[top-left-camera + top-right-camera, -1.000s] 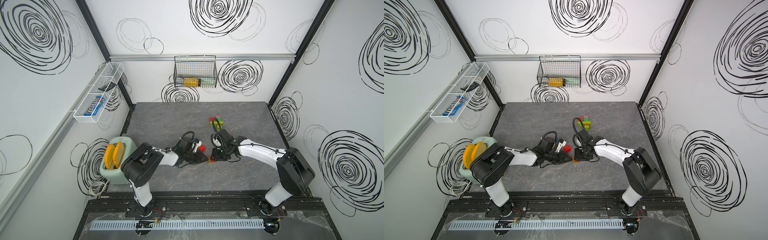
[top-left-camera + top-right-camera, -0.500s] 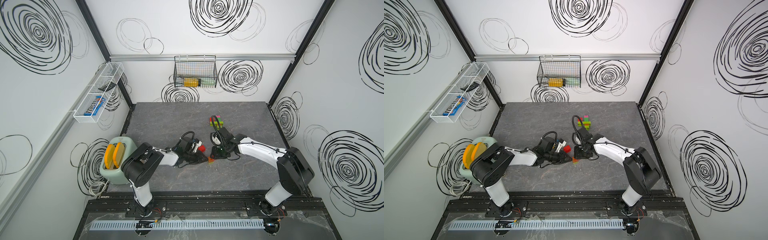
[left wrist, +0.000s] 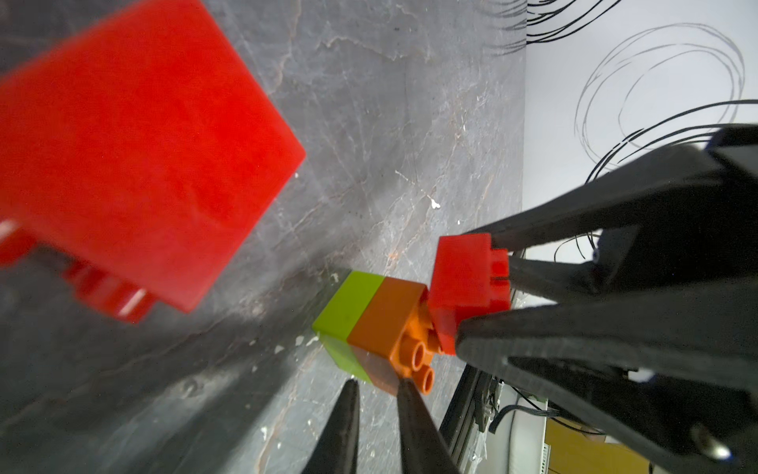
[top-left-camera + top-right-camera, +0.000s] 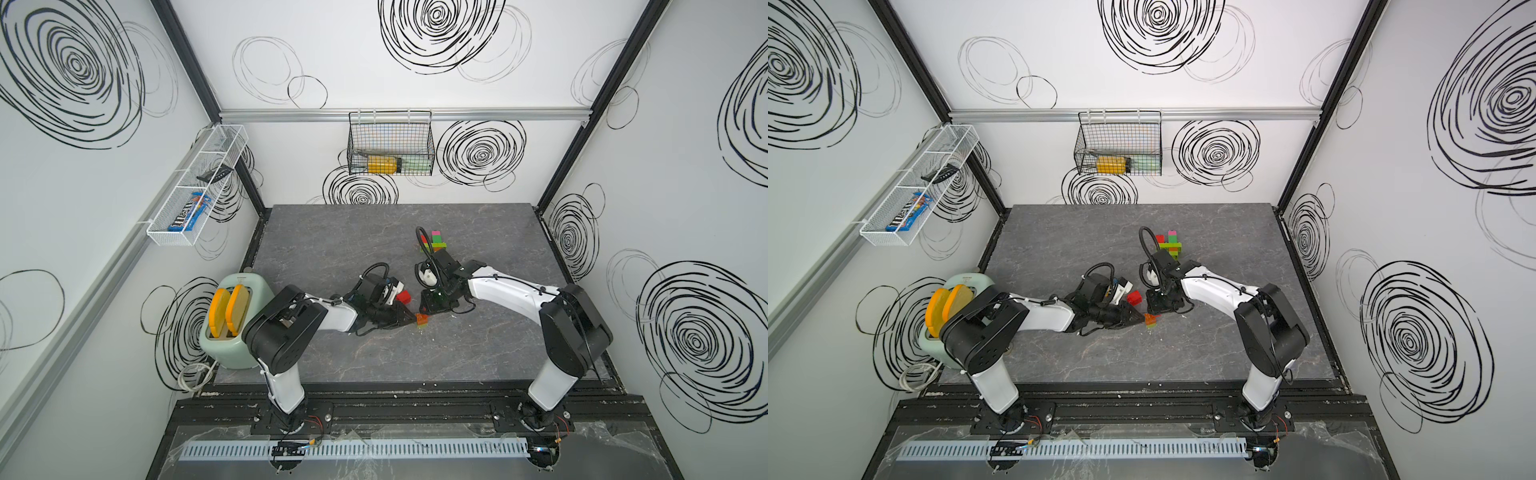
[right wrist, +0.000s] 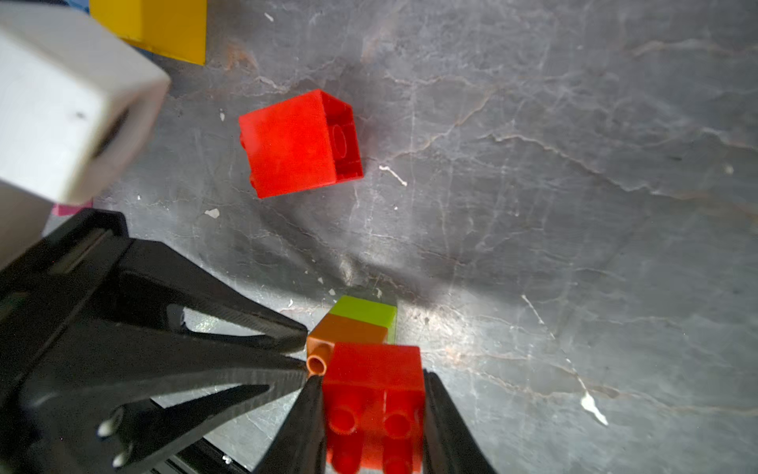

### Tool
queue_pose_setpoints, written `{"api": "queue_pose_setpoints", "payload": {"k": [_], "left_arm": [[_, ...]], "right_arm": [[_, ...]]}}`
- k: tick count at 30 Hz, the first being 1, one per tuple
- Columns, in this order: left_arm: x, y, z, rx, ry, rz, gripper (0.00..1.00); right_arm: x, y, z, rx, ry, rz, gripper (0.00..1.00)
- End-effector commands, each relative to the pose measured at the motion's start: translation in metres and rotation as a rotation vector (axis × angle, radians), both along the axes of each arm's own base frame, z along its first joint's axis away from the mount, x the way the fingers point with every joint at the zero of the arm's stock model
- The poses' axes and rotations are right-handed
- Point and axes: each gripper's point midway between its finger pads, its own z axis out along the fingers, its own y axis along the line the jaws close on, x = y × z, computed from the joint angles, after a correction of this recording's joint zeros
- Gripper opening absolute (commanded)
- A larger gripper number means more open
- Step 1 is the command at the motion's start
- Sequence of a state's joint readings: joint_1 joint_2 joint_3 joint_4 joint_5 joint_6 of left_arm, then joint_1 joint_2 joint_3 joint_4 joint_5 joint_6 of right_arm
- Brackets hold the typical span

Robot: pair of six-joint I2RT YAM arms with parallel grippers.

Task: Assemble the number 4 with lego
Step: Assemble the lego brick with the lego brick.

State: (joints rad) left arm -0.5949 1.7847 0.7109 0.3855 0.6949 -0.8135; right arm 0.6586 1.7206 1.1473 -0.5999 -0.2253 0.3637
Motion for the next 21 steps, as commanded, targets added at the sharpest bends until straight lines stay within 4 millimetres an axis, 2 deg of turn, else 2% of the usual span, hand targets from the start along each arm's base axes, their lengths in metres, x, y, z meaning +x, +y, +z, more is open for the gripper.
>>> {"api": "queue_pose_setpoints", "payload": {"k": [1, 4, 11, 17, 21], "left_arm": [[-0.002, 0.000, -0.006, 0.000, 0.016, 0.003, 0.22], [-0.002, 0.000, -0.006, 0.001, 0.015, 0.003, 0.23], [-0.002, 0.000, -0.005, -0.001, 0.014, 0.002, 0.23], [-0.003, 0.000, -0.006, 0.000, 0.018, 0.002, 0.23], [-0.002, 0.000, -0.005, -0.001, 0.015, 0.001, 0.23]], "right_arm": [[-0.019, -0.005, -0.019, -0.036, 0.089, 0.030, 0.00], [-0.024, 0.000, -0.014, -0.003, 0.101, 0.038, 0.00], [-0.022, -0.006, -0.009, -0.026, 0.093, 0.027, 0.00], [-0.021, -0.016, -0.024, -0.101, 0.089, -0.006, 0.00], [-0.029, -0.024, -0.043, -0.191, 0.104, -0.016, 0.00]]}}
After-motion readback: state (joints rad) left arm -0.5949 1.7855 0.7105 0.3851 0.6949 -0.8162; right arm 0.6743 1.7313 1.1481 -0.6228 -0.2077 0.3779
